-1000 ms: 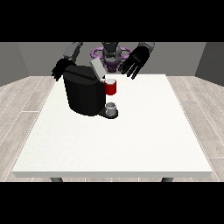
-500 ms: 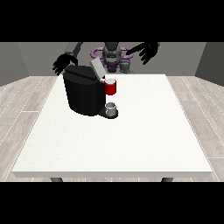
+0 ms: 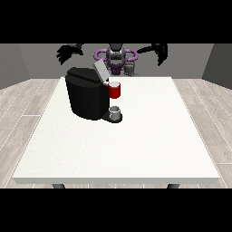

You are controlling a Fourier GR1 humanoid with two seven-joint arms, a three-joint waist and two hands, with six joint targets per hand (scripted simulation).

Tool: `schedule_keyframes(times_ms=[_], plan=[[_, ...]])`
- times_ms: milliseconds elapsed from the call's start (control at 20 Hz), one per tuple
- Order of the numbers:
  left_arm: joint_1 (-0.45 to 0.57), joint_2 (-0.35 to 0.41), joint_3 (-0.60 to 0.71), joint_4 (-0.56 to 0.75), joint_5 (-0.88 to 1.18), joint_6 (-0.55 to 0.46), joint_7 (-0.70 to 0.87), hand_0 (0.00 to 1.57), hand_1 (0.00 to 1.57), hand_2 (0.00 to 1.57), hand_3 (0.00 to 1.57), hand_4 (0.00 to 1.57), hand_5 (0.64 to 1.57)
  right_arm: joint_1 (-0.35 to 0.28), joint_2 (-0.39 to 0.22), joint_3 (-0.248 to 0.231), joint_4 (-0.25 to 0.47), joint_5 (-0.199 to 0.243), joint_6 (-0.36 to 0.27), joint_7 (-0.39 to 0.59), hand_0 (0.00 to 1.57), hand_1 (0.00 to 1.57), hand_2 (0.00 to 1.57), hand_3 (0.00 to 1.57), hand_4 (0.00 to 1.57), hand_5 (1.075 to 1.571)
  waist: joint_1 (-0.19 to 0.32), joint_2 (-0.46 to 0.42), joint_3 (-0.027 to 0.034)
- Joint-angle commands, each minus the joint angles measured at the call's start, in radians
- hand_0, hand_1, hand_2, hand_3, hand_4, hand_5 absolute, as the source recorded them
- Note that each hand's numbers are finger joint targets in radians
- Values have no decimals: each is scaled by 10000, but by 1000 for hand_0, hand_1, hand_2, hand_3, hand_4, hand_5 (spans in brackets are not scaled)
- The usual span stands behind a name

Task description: Insert the coffee pod into the coffee machine and close the lid

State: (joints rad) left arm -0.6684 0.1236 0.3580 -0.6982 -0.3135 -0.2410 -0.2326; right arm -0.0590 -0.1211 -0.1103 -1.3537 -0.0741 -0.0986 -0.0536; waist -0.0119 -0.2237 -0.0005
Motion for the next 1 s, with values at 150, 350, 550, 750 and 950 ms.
schedule_keyframes(times_ms=[150, 350, 550, 750, 950], plan=[[1192, -608, 197, -430, 731, -28, -99, 0, 0, 0, 0, 0, 1571, -692, -501, 365, -1224, -93, 658, 886, 0, 0, 0, 0, 0, 1571, 307, -451, 0], [1703, -412, 151, -1074, 1232, -714, -275, 0, 0, 0, 0, 135, 1571, -722, -499, 278, -1190, -293, 1076, 141, 0, 0, 0, 0, 0, 1571, 747, 110, 6], [2094, -1209, -406, -1846, 1337, -243, 68, 0, 0, 0, 0, 0, 1571, -1040, -380, 745, -921, 175, 989, 531, 0, 0, 0, 0, 0, 1571, 1373, -106, 7], [2396, -1222, -871, -2494, 1791, -202, 308, 0, 0, 0, 0, 222, 1571, -2132, -694, 771, -914, 251, 1217, 1178, 0, 0, 0, 0, 239, 1571, 1453, 338, 6], [2594, -721, -662, -3700, 2214, -368, 936, 0, 0, 0, 0, 0, 1571, -2549, -540, 797, -1148, 95, 1447, 1331, 0, 0, 0, 0, 0, 1571, 1175, 762, 6]])
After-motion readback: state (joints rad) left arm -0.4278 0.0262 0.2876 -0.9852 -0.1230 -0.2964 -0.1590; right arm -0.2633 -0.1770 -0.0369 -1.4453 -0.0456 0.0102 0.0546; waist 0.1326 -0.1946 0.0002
